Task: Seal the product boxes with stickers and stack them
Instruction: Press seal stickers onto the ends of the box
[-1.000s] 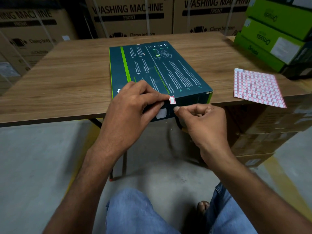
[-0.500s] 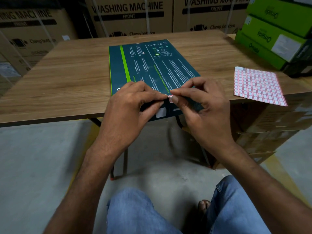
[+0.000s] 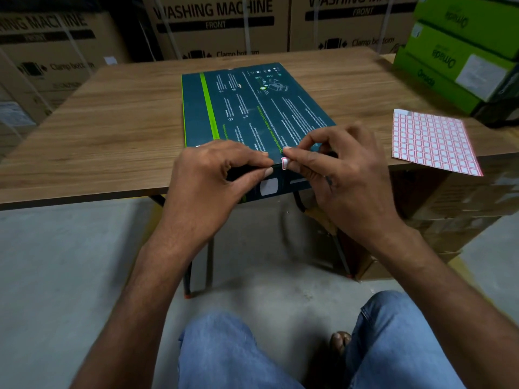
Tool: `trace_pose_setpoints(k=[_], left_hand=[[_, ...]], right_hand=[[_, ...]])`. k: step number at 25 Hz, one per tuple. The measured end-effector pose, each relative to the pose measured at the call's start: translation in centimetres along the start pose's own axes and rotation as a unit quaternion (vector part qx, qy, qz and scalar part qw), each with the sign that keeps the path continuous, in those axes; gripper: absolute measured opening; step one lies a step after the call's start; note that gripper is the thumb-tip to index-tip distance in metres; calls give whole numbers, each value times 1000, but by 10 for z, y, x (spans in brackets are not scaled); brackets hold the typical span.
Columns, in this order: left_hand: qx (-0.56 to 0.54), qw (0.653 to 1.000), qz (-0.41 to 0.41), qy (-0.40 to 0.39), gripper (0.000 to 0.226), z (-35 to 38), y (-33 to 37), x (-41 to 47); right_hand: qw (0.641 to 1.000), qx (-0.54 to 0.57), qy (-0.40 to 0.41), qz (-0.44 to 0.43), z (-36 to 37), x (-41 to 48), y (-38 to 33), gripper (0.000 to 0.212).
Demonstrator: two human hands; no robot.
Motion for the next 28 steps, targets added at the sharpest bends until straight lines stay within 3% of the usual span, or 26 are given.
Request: trace_pose_setpoints(k=[4,9,12,20,28], left_hand=[[-11,1000,-15,3,14,-1,0,0],[-16,1000,-20,3,13,-1,0,0],[-15,1000,-22,4,13,0,-1,0],[-21,999,-29,-5,13,0,-3,0],[-24,999,-35,-5,12,1,-4,0]], right_hand=[[997,63,-12,50,-2,-1,7,33],[994,97,32,41,-5,-5,4,20],[995,82,14,54,1,-4,5,26],[989,125,-17,75,6,1,4,10],[981,176,-41,77,3,7,7,10]])
Point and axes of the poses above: each hand's wrist, its own x-axis towards the middle knuckle, its own z-axis out of the palm, y = z × x, the point moved 5 cm from there along x, towards the middle knuckle, and after that the axes turned 1 degree about -y, right-handed, at the moved point
